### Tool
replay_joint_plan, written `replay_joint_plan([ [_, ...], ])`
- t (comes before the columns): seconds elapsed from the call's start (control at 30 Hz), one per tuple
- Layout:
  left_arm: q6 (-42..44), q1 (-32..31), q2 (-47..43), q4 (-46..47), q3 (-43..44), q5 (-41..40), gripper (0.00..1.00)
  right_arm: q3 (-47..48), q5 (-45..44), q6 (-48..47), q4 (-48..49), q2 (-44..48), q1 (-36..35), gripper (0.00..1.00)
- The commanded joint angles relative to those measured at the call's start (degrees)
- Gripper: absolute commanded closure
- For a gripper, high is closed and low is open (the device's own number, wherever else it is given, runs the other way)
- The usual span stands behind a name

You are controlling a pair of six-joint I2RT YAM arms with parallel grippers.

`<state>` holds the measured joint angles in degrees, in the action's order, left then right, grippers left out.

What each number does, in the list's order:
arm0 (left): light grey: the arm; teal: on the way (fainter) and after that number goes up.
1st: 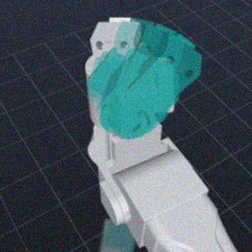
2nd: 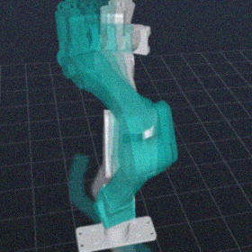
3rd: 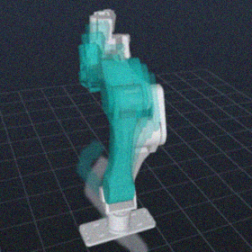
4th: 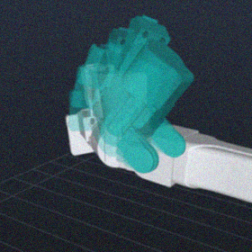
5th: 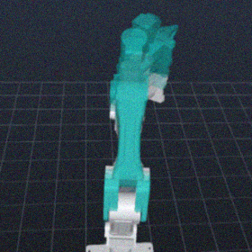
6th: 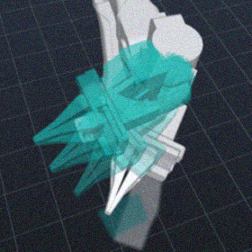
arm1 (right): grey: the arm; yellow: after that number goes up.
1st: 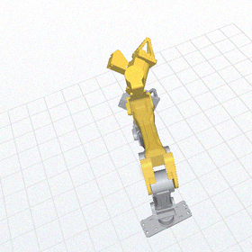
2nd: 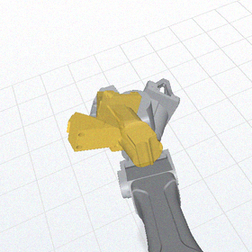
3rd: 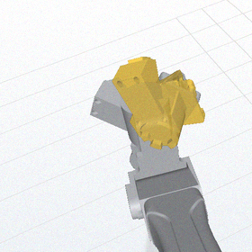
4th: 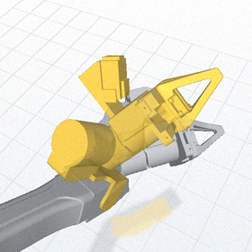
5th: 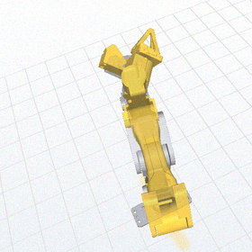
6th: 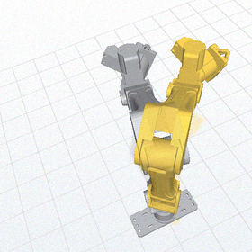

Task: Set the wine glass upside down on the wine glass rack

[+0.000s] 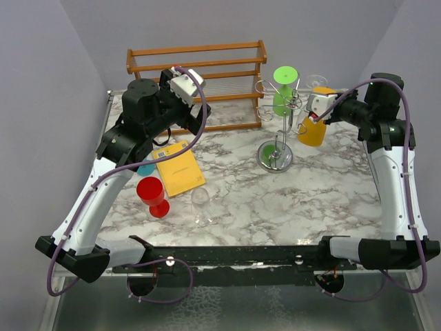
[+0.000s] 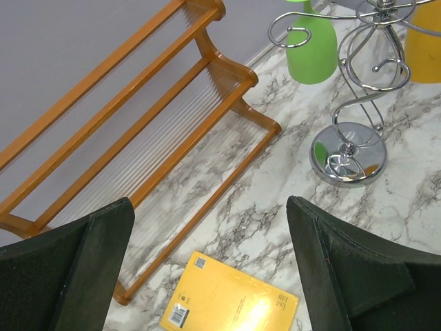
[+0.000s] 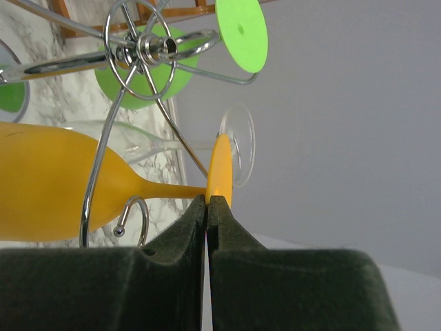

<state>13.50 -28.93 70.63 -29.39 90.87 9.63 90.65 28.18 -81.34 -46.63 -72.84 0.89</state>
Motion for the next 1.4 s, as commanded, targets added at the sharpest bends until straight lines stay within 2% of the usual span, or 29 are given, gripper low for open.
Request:
replay_joint_plan([
  [0.0, 0.46, 0.28, 0.01, -0.09, 1.79, 1.36, 0.04, 2.04, 6.31, -0.72, -1.87, -0.46, 0.35, 0.99],
  [0.53, 1.0, 0.31, -0.06, -0.23, 1.33, 2.22, 0.04, 3.4, 7.49, -1.41, -6.59, 1.31, 0.35, 0.99],
  [1.37, 1.09, 0.37, -1.1, 0.03, 0.36, 3.5, 0.04, -1.67, -5.1, 0.61, -5.49, 6.04, 0.35, 0.99],
])
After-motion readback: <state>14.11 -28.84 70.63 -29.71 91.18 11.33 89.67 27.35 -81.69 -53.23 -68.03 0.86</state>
